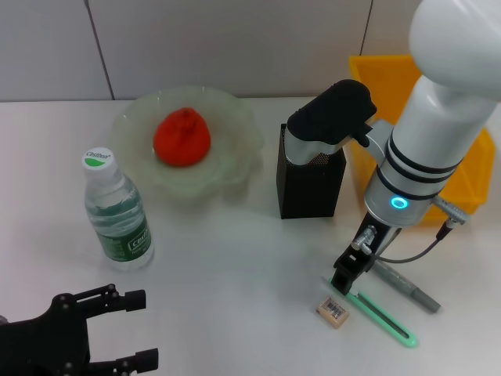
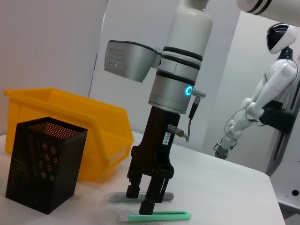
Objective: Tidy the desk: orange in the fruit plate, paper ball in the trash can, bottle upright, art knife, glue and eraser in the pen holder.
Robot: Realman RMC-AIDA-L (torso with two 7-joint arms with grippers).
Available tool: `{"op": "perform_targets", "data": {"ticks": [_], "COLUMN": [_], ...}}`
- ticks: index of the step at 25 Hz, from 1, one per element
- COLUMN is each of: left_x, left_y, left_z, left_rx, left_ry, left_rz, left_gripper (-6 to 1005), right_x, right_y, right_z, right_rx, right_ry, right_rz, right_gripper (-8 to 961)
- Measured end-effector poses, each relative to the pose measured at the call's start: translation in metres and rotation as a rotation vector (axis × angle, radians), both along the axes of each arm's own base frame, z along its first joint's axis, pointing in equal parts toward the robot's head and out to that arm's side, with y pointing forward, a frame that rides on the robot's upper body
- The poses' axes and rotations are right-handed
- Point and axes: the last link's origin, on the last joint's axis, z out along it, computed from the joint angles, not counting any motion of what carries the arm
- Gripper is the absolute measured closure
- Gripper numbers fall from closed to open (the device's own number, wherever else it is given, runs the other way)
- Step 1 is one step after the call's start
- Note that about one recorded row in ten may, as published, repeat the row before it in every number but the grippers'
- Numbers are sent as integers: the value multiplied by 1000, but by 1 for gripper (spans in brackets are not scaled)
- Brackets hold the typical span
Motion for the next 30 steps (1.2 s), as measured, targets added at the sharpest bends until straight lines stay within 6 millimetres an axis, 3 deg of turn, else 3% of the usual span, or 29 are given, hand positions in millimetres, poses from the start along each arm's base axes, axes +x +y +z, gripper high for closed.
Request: {"op": "perform_targets", "data": {"ticks": [1, 3, 9, 30], "left_x": [0, 0, 0, 0], "left_y": [0, 1, 1, 4], "left_z": [0, -1, -1, -4], "left_rx": [0, -1, 1, 10], "left_ry": [-1, -2, 1, 5], "left_rz": [1, 1, 3, 8], "left_gripper": [183, 183, 183, 184], "right_x": [1, 1, 0, -1], "right_y": [1, 2, 2, 0], "right_z": [-1, -1, -5, -16], "right_rx": [3, 7, 7, -20], "right_ry": [0, 0, 9, -6], "right_rz": [-1, 0, 12, 39], "right_gripper": [239, 455, 518, 527]}}
